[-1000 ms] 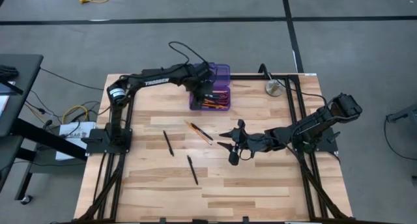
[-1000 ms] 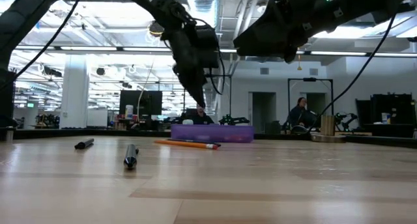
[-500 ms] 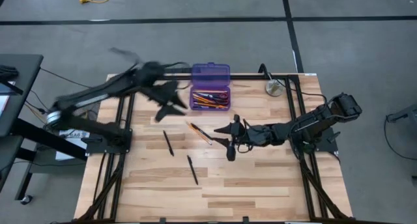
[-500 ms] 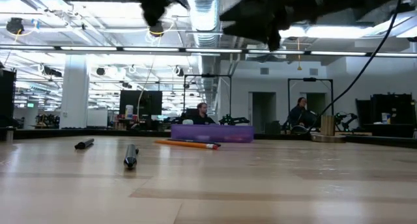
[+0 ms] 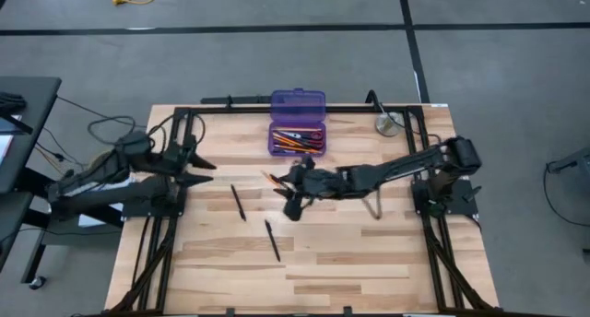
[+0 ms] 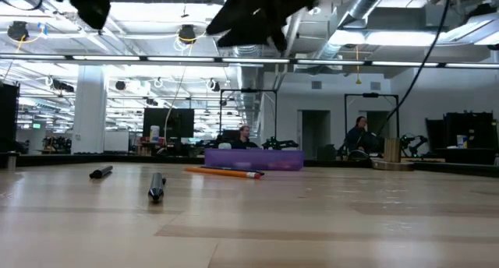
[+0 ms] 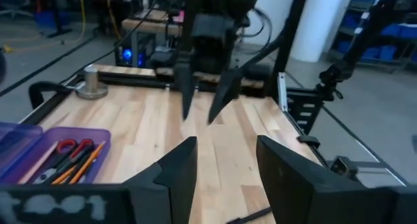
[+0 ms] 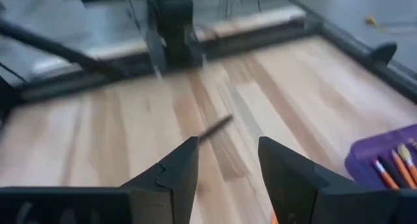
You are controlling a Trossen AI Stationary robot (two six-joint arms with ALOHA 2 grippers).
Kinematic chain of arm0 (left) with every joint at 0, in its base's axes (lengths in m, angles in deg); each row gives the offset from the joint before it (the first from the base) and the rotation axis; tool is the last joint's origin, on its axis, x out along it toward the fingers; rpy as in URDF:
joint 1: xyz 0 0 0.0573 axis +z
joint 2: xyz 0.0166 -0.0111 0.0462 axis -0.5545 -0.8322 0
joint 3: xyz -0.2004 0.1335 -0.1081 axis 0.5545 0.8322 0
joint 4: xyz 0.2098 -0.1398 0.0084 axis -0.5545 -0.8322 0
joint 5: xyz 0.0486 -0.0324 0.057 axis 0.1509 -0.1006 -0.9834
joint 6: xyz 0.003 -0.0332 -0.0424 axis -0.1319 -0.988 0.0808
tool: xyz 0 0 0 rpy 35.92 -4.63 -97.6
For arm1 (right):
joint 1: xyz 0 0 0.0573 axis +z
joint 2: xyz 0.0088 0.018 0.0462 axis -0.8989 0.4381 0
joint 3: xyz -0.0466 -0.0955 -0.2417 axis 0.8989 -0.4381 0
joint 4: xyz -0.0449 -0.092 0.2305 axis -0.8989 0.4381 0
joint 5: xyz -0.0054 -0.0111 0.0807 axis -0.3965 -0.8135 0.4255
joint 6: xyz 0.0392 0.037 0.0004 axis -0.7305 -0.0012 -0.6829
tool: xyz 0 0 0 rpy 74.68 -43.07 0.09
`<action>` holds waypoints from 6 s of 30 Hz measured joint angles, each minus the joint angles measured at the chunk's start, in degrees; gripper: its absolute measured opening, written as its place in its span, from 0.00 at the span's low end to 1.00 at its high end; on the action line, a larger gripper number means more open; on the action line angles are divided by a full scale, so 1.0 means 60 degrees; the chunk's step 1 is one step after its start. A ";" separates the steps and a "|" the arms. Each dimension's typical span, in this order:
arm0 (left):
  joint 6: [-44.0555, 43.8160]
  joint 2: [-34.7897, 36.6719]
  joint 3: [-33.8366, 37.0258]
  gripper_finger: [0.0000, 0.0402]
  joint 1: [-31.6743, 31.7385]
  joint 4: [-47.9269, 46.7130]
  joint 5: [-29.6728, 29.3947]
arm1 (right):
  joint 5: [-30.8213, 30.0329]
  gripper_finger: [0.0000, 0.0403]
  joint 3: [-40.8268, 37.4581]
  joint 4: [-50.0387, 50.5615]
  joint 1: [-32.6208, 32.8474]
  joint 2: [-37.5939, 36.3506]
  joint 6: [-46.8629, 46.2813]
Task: Pick & place school supplies into a supply box
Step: Put the black pen into the violet supply box
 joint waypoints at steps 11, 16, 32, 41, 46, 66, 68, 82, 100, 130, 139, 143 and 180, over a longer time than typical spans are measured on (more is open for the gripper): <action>0.0254 0.0127 0.0137 0.36 0.0000 -0.1183 -0.0033 | -0.0096 0.38 0.0947 0.2068 0.0255 0.0837 -0.0949; 0.1341 -0.1147 -0.0110 0.36 -0.0004 -0.1170 0.0190 | -0.0096 0.38 0.0933 0.3027 0.0395 0.0802 -0.1032; 0.6426 -0.6310 -0.1240 0.36 -0.0761 -0.3202 -0.1788 | -0.0090 0.38 0.0925 0.5805 0.0477 0.0783 -0.0126; 0.7866 -0.8257 -0.1240 0.36 -0.2059 -0.2920 -0.3710 | -0.0088 0.38 0.0925 0.5901 0.0477 0.0783 0.0363; 0.7994 -0.9253 -0.1240 0.36 -0.2561 -0.2780 -0.3887 | -0.0029 0.38 0.0925 0.6125 0.0517 0.0783 0.0362; 0.8357 -1.0168 -0.1240 0.36 -0.3158 -0.2417 -0.4619 | 0.0366 0.38 0.0922 0.6337 0.0535 0.0783 0.0355; 0.8422 -1.0194 -0.1240 0.36 -0.3158 -0.2418 -0.4632 | 0.0381 0.38 0.0920 0.6339 0.0535 0.0783 0.0358; 0.8511 -1.1592 -0.1233 0.36 -0.3235 -0.2077 -0.4757 | 0.0409 0.38 0.0918 0.6348 0.0618 0.0783 0.0351; 0.8478 -1.2450 -0.1468 0.32 -0.3235 -0.2160 -0.4830 | 0.0409 0.38 0.0918 0.6307 0.1139 0.0783 0.0275; 0.8478 -1.2440 -0.3272 0.03 -0.3523 -0.3736 -0.4424 | 0.0271 0.38 0.0918 0.7984 0.1867 0.0783 -0.0614; 0.8814 -1.2029 -0.5130 0.03 -0.3111 -0.4409 -0.4552 | -0.1409 0.38 0.0818 0.9471 0.2243 0.0783 -0.2011; 0.9097 -1.1942 -0.6102 0.03 -0.2236 -0.4352 -0.4591 | -0.1615 0.38 0.0488 0.9473 0.2443 0.0728 -0.2560; 0.7438 -1.8080 -1.1757 0.10 0.1800 -0.4063 -0.3178 | -0.3354 0.38 -0.1231 0.5635 0.3918 0.0819 -0.5345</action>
